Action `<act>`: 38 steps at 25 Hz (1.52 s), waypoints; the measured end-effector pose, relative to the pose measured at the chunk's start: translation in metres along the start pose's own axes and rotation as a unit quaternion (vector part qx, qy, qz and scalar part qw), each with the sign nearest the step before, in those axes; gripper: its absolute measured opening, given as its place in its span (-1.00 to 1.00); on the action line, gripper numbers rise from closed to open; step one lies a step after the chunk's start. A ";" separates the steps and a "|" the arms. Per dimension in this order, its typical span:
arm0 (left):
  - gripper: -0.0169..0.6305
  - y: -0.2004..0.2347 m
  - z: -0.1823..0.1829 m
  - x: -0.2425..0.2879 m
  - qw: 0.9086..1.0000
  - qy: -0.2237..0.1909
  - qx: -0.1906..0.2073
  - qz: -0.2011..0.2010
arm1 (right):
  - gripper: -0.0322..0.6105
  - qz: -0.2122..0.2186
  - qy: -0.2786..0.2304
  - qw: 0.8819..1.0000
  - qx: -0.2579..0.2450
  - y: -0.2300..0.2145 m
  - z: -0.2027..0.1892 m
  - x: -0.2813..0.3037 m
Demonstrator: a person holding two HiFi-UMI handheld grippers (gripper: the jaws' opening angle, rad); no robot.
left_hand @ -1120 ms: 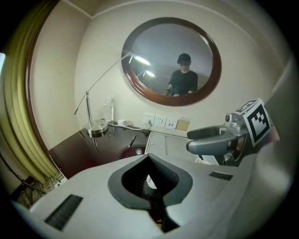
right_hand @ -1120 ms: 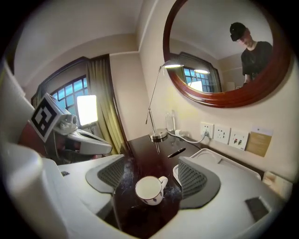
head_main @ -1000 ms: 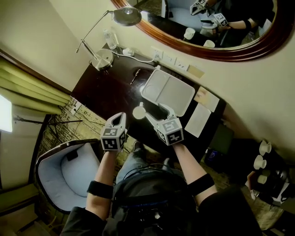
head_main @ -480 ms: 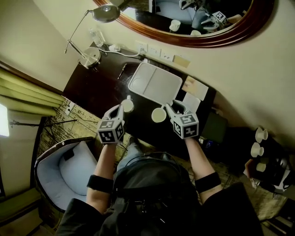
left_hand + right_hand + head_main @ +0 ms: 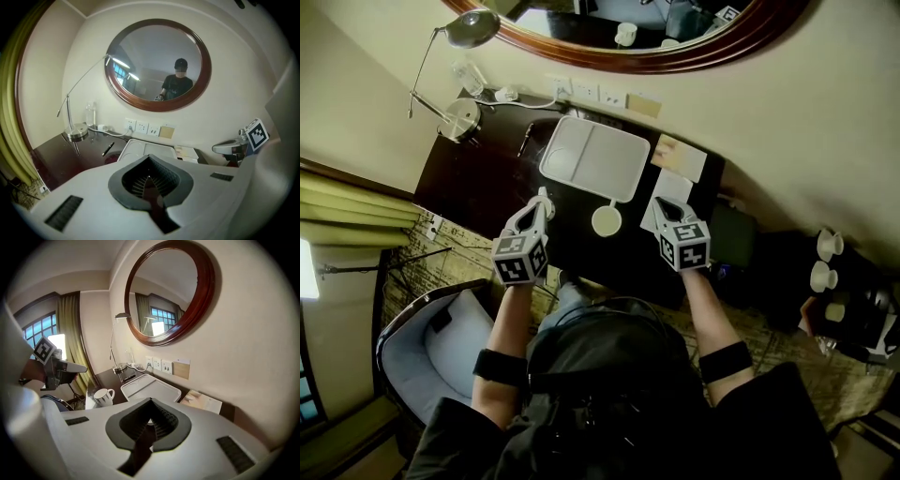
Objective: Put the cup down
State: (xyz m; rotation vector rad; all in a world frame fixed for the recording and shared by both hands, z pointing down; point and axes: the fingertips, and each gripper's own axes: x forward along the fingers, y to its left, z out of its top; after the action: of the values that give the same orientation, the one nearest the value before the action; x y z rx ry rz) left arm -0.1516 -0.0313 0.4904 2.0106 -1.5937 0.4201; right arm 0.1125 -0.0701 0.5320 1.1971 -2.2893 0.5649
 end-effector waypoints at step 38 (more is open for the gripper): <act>0.44 0.065 -0.078 0.056 0.978 0.194 0.057 0.046 | -0.89 0.025 0.142 0.988 0.055 0.027 -0.018 0.066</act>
State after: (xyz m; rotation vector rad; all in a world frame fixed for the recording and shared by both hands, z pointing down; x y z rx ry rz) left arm -0.1937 -0.0408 0.5978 1.7993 -1.4455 0.8982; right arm 0.0617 -0.0876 0.5817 1.0363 -2.0728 0.8347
